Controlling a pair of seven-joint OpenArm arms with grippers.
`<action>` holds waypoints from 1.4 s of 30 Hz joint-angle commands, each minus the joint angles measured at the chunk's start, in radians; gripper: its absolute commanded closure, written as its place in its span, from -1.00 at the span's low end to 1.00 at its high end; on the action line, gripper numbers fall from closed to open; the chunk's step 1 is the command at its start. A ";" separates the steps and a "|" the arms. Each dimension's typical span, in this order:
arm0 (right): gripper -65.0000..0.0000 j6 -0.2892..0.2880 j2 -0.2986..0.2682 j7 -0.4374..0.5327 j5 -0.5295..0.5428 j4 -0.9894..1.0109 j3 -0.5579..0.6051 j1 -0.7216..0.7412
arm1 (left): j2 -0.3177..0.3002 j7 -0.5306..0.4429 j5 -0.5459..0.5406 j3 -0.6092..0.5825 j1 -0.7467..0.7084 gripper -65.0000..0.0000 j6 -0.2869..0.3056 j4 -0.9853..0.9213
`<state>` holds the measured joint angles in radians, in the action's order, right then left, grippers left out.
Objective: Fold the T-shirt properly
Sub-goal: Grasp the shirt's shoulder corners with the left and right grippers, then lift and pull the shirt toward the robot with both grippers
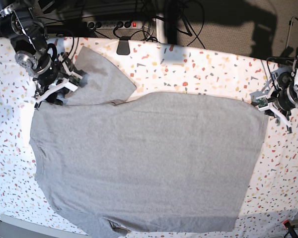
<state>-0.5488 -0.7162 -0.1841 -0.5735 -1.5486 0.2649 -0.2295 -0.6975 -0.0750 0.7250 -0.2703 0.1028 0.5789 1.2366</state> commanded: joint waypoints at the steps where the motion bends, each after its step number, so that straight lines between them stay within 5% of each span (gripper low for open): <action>1: 0.22 -0.029 -0.015 -0.018 0.005 0.004 0.003 0.000 | -0.018 0.000 0.000 0.006 0.016 1.00 -0.007 0.009; 6: 1.00 -0.029 -0.015 -0.068 0.107 0.004 0.003 0.000 | -0.018 0.000 -0.016 0.006 0.013 1.00 -0.006 0.009; 12: 1.00 -0.020 -0.015 -0.074 0.128 0.004 0.003 -0.001 | -0.018 0.000 -0.130 0.006 0.013 1.00 -0.006 0.009; 17: 1.00 0.060 -0.015 -0.097 0.223 -0.016 0.003 -0.001 | -0.027 0.006 -0.237 0.008 0.014 1.00 -0.007 0.011; 26: 1.00 0.113 -0.055 -0.183 0.301 -0.083 -0.017 -0.057 | -0.100 0.158 -0.478 0.008 0.011 1.00 -0.006 0.082; 42: 1.00 0.115 -0.053 -0.179 0.399 -0.344 -0.376 -0.439 | -0.105 0.186 -0.607 0.008 -0.066 1.00 -0.003 0.119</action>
<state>-0.4408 -0.7506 -0.3679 -0.1772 -1.8774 -0.1005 -0.6697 -0.7811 0.1211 0.1291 -0.2722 0.0231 0.5816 1.3399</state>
